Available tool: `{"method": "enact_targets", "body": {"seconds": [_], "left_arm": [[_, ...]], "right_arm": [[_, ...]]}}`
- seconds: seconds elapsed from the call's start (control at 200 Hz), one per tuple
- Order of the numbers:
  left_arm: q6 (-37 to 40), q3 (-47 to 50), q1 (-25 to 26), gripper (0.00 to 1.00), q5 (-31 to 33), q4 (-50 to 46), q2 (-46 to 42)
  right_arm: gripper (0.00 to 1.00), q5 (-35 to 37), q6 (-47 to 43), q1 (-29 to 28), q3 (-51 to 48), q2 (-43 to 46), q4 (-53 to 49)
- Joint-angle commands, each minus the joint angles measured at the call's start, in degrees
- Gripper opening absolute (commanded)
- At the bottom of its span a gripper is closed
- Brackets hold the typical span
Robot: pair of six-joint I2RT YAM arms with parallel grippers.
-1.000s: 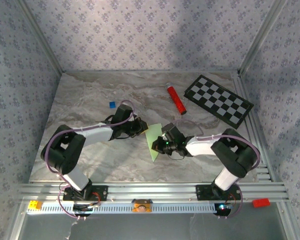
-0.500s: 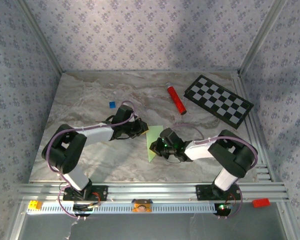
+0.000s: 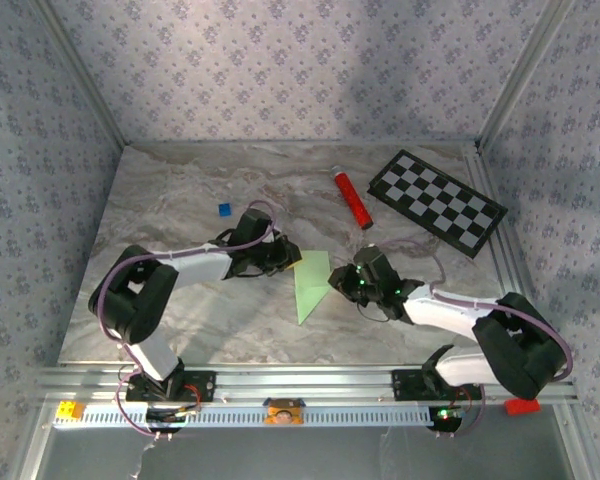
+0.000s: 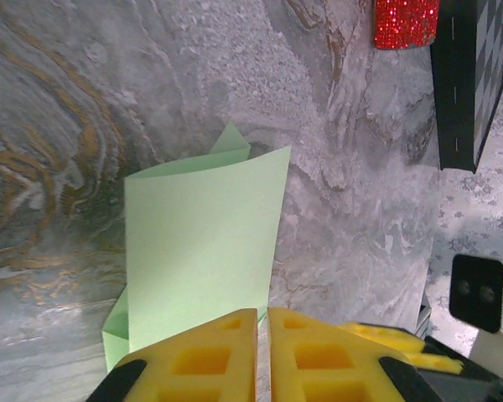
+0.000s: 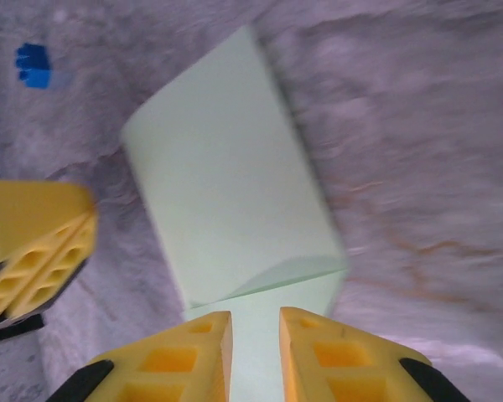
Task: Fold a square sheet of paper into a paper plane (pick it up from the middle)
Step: Rotate the paper at the center of the table, then fold the wing for the fifth time at the center of the table.
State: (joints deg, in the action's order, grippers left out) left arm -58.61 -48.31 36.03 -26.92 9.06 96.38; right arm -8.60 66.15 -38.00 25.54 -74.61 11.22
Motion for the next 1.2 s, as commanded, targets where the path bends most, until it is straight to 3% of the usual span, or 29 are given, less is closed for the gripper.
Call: {"method": "enact_targets", "body": {"seconds": [0.0,0.67,1.194], "left_arm": [[0.11,-1.35,0.71,0.11,-1.38,0.43,1.00],[2.00,-0.56,1.28,0.07,0.14,-2.20,7.01],[2.00,3.41,0.52,0.07,-0.33,1.63,8.04]], "right_arm": [[0.24,-4.77,-4.23,1.46,-0.06,1.05,-2.09],[0.33,-11.23,-7.39,3.63,2.42,-2.48,-1.21],[0.39,-16.53,-7.62,5.65,4.64,-8.76,0.25]]}}
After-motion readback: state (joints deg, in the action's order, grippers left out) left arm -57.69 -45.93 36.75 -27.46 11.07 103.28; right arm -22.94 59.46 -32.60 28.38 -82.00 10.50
